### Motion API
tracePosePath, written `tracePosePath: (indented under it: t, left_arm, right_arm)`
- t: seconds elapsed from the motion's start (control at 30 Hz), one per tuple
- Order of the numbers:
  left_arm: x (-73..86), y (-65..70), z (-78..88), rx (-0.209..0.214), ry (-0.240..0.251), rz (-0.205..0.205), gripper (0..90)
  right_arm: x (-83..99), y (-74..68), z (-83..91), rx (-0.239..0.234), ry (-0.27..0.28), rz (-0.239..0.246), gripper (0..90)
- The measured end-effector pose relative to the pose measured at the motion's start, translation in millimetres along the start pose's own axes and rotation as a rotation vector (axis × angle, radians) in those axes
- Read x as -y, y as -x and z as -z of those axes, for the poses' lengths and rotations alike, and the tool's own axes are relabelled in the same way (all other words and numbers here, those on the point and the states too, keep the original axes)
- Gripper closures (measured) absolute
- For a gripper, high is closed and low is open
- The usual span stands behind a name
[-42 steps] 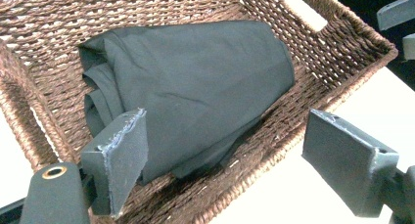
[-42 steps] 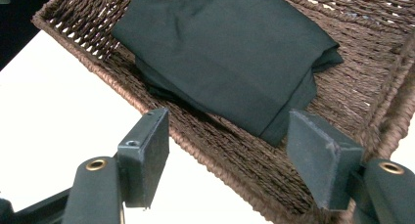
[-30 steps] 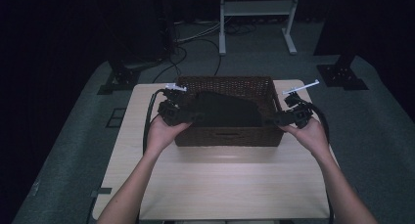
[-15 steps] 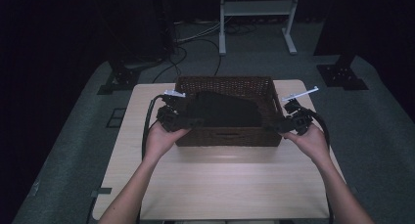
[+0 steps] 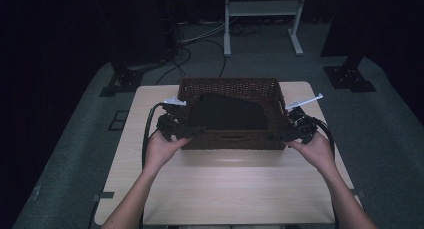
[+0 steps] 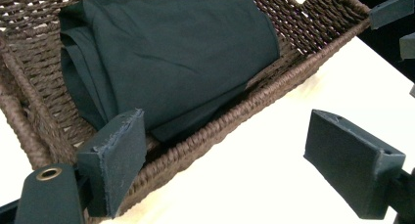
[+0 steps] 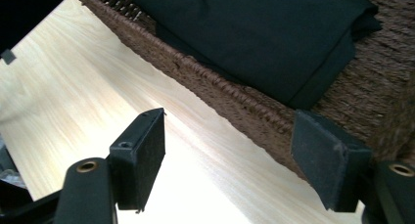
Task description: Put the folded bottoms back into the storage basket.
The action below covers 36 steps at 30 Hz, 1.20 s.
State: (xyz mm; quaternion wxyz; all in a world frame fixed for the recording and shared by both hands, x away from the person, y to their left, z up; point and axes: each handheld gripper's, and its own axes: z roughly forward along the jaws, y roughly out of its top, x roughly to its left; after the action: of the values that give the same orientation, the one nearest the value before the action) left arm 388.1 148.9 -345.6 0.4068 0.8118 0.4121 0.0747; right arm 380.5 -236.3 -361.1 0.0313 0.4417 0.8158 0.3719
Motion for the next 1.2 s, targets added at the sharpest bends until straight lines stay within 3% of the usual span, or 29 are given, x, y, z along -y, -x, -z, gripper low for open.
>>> tracePosePath:
  t: [0.43,0.6,0.9,1.2]
  left_arm:
    - [19.1,-2.5,4.7,0.009,0.010,0.016,14.3]
    - [28.4,-0.4,8.8,0.010,0.031,0.005,13.9]
    - [38.4,1.4,8.6,0.003,0.015,-0.005,13.9]
    - [51.2,-0.3,9.2,0.013,0.028,0.015,13.6]
  right_arm:
    - [12.4,-6.3,-2.0,-0.018,-0.003,-0.003,26.6]
    - [17.8,-8.6,-2.4,-0.019,0.002,-0.001,26.5]
    - [27.1,-10.7,-5.9,-0.019,-0.007,-0.003,26.5]
    - [40.8,-8.6,-8.1,-0.012,-0.017,-0.015,26.7]
